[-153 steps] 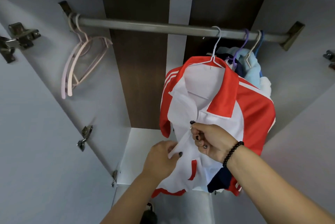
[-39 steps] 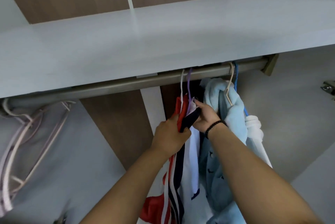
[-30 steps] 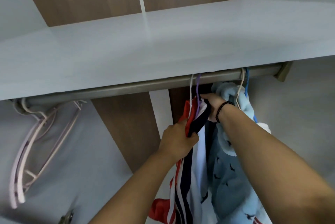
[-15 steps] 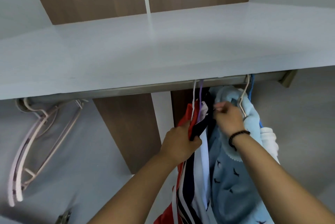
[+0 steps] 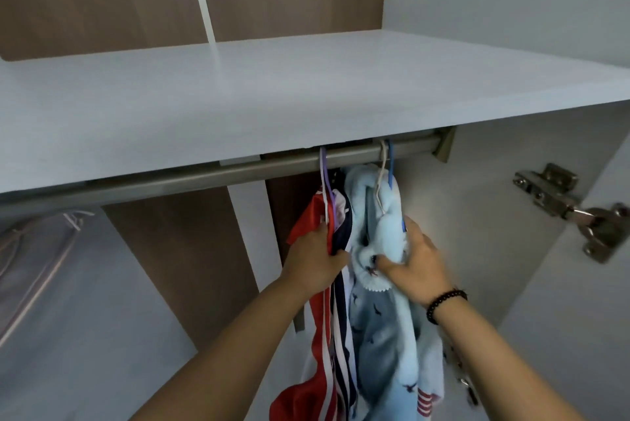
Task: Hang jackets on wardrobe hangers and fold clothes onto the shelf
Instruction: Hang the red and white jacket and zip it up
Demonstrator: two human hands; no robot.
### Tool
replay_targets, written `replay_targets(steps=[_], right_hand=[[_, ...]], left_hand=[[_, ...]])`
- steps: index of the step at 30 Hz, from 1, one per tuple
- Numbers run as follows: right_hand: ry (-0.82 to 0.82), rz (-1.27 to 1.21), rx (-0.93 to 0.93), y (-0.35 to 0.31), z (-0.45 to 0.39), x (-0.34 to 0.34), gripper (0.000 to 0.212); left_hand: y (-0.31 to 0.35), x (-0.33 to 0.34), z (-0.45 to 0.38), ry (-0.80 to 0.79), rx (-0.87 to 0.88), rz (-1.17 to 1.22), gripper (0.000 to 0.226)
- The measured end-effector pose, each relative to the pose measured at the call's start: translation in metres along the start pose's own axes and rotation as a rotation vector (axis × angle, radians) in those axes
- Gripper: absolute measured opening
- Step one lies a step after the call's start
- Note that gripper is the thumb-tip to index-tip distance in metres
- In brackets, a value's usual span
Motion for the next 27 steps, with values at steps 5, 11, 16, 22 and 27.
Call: replay_targets(steps=[5, 11, 16, 22, 27], right_hand=[[0.15, 0.003, -0.069, -0.002, 0.003, -0.016, 0.056], [0.221, 0.153, -0.006, 0.007, 0.004, -0.042, 0.054], [0.13, 0.12, -0.023, 0.012, 0.014, -0.045, 0.06], [0.186, 0.002, -0.119, 0.014, 0.04, -0.04, 0.059], [0.178, 0.035, -0.179, 0.01, 0.056, -0.038, 0.06]], left_hand=[[0.017, 0.013, -0.006, -0.03, -0.012, 0.007, 0.018], [0.046, 0.032, -0.018, -0.057, -0.029, 0.029, 0.025], [0.053, 0.05, -0.021, -0.069, -0.028, 0.112, 0.027], [0.046, 0.046, -0.01, -0.055, -0.019, 0.126, 0.035], [0.04, 0.044, 0.018, -0.115, -0.008, 0.169, 0.036]])
Point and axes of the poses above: each hand's wrist, its own z-axis away from the middle knuckle, its own x-axis out of the palm, y = z × x, the point moved 5 cm from there along -z, towards the middle knuckle, and after that the axes turned 2 degrees about z, right-handed, at the moved point
